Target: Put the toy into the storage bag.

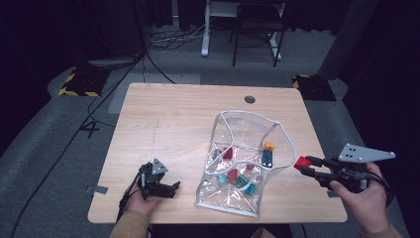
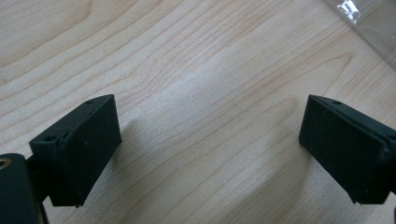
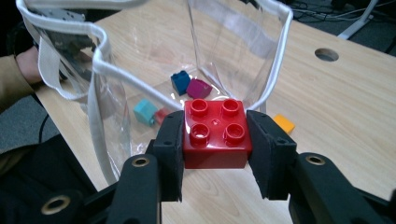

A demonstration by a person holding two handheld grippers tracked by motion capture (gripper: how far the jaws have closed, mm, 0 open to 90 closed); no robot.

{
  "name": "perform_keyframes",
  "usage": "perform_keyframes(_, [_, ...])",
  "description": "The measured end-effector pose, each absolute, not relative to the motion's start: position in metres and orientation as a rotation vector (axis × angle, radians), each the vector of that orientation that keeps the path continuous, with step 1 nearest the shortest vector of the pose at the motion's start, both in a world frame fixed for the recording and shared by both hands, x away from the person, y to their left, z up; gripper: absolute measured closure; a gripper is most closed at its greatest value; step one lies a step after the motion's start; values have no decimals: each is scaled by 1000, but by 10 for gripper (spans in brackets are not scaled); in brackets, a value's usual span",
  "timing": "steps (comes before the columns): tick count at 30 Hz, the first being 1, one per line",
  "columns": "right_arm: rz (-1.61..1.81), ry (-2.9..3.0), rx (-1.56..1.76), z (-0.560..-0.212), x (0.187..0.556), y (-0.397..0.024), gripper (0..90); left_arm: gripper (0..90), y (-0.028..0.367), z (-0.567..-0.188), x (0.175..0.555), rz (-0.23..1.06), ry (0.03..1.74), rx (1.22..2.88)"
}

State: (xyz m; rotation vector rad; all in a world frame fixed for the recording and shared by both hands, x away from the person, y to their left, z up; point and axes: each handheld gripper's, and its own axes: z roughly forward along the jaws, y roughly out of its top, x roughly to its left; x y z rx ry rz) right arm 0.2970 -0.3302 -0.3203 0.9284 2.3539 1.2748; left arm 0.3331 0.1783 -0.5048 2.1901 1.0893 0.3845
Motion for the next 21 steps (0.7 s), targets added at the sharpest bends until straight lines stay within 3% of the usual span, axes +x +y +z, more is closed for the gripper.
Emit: perform_keyframes(21, [1378,2313,824,-274,335,-297,592,57,178,-505,333,392,1091,2192])
